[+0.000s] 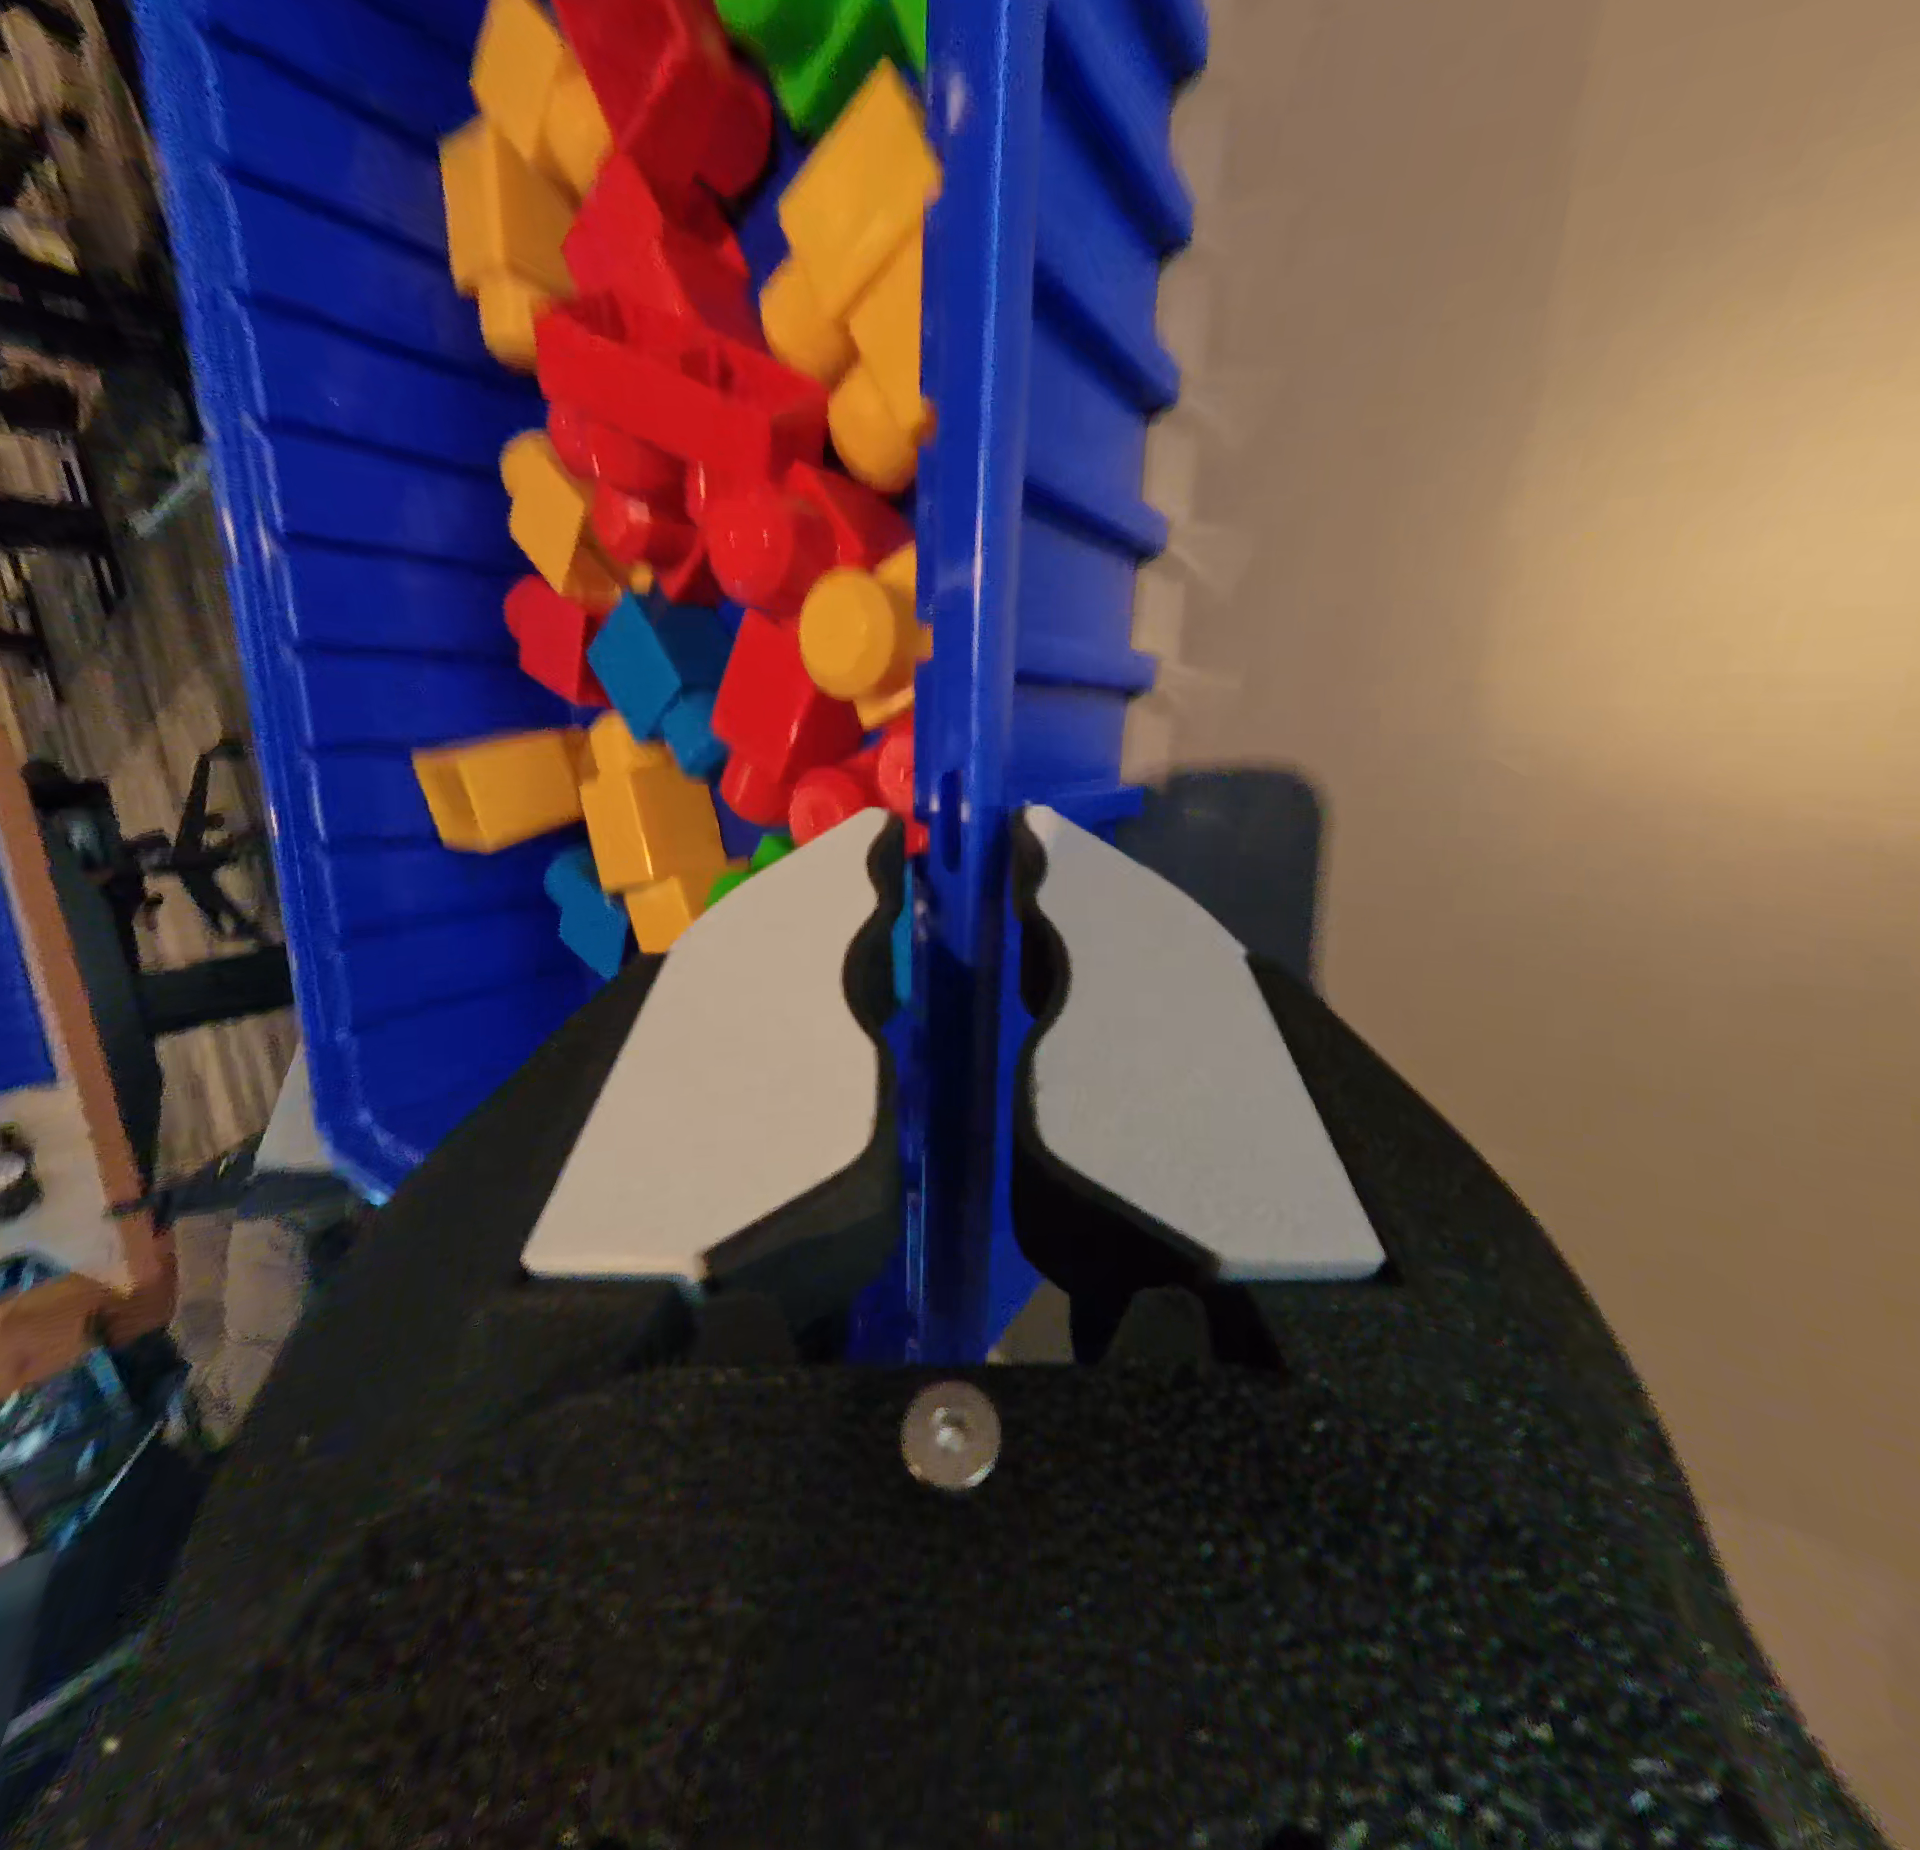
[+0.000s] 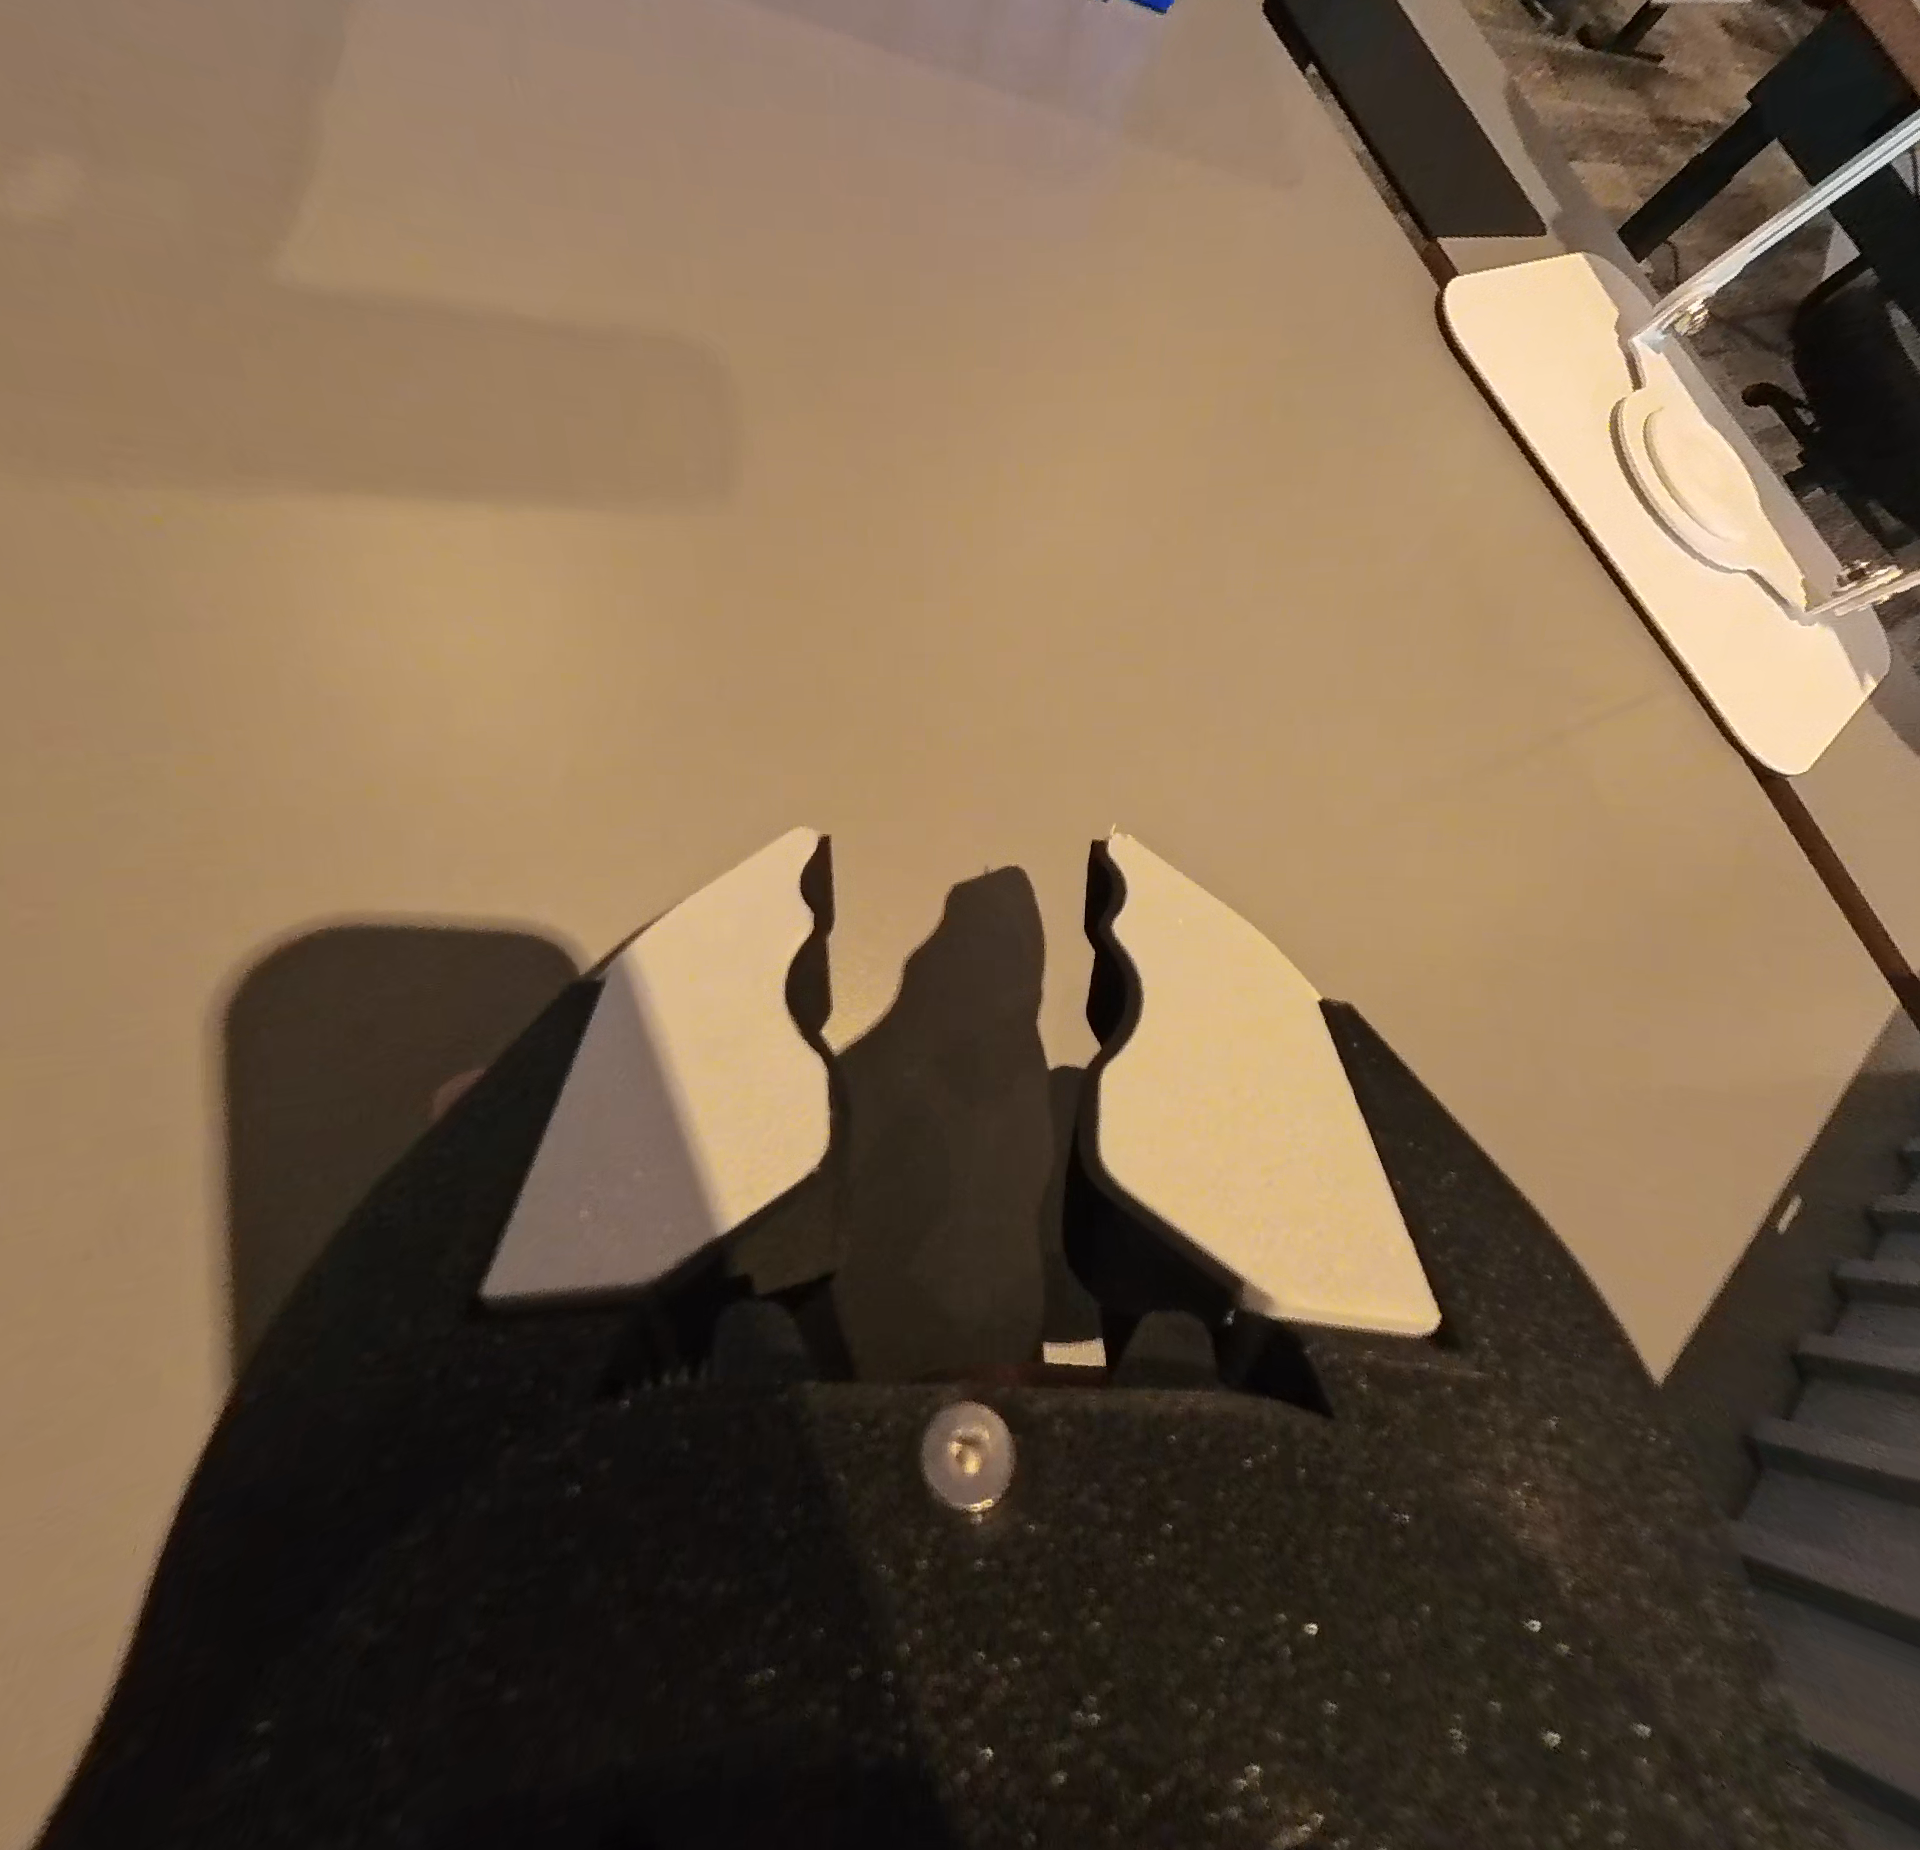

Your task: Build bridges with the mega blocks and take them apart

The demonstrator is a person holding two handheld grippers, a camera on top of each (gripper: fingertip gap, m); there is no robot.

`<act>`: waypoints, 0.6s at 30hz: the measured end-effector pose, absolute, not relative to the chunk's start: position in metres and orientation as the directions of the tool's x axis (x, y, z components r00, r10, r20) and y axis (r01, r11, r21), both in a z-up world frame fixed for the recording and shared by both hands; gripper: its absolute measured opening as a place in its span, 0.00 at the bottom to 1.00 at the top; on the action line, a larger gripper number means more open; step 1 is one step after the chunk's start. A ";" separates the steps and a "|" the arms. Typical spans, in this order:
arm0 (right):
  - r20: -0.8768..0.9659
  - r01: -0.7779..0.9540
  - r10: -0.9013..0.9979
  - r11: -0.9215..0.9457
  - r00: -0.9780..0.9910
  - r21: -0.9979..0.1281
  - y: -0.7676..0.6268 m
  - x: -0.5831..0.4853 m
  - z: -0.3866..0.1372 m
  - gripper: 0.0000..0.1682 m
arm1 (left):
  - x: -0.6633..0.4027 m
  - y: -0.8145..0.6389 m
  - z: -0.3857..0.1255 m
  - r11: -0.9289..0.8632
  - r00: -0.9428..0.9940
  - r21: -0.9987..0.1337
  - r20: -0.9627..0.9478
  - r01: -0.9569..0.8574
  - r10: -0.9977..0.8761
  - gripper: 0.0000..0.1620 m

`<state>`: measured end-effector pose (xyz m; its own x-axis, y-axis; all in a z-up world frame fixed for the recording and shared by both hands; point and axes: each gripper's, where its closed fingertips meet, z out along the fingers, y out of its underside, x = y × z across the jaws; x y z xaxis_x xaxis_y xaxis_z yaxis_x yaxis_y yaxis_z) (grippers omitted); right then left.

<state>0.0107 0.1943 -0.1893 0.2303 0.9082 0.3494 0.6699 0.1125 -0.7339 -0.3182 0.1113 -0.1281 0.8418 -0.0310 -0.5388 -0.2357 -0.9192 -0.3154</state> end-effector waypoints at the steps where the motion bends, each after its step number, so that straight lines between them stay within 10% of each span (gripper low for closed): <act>1: 0.349 0.670 0.908 0.113 0.230 -0.734 0.194 0.011 -0.189 0.28 | -0.313 0.120 -0.122 -0.896 0.852 -0.362 -0.522 -0.257 -0.034 0.16; 8: 0.354 0.671 0.908 0.120 0.223 -0.731 0.193 0.010 -0.189 0.27 | -0.312 0.179 -0.112 -0.874 0.886 -0.355 -0.434 -0.332 -0.160 0.25; 18: 0.351 0.672 0.911 0.122 0.217 -0.730 0.192 0.010 -0.190 0.27 | -0.320 0.213 -0.146 -0.946 0.947 -0.225 -0.274 -0.232 -0.167 0.11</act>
<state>0.0101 0.1924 -0.1896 0.2170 0.9108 0.3512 0.6721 0.1215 -0.7304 -0.3196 0.2129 -0.1456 0.9472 -0.1670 -0.2738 -0.2319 -0.9463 -0.2252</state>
